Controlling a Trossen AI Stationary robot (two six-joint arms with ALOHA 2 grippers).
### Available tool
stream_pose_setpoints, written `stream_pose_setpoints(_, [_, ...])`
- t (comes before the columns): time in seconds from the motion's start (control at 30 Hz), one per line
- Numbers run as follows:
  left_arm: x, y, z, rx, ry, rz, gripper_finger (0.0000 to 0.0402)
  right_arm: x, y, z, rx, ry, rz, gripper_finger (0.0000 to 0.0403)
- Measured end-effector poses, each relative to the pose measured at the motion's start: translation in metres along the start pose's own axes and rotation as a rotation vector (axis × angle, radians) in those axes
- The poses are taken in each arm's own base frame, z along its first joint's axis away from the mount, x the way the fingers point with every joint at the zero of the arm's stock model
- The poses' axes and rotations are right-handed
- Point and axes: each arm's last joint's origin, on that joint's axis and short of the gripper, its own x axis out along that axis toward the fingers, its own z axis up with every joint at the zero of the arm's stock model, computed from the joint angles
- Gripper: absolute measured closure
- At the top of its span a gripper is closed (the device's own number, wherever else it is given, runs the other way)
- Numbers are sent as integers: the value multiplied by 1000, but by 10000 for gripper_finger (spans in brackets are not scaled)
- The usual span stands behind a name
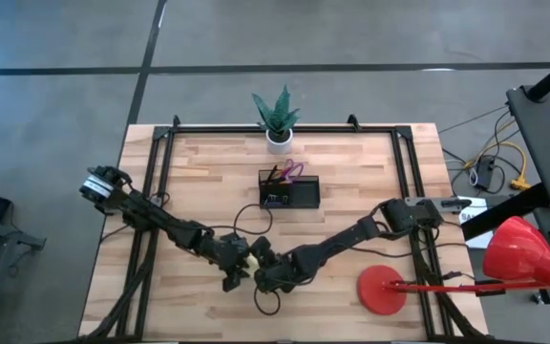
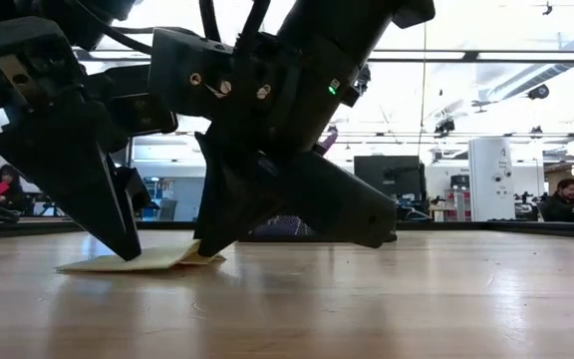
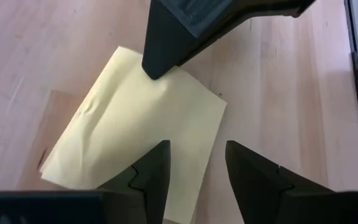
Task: Pick and place office supplies into organizer
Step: Put the yellow note into the black organizer
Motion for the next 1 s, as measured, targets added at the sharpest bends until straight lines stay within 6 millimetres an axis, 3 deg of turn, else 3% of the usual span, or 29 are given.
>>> stream_pose_setpoints(0.2, [-10, -9, 11, -11, -50, -41, 261, -4, -2, 0, 52, 11, -27, 394])
stream_pose_setpoints(0.33, [-31, -23, 28, 0, -166, -123, 261, -8, -3, -4, 85, 57, -23, 394])
stream_pose_setpoints(0.7, [-101, -37, 48, 27, -418, -212, 261, -66, -20, -24, 294, 259, -153, 395])
stream_pose_setpoints(1.0, [-148, -40, 53, 63, -546, -287, 261, -114, -24, -64, 671, 570, -356, 395])
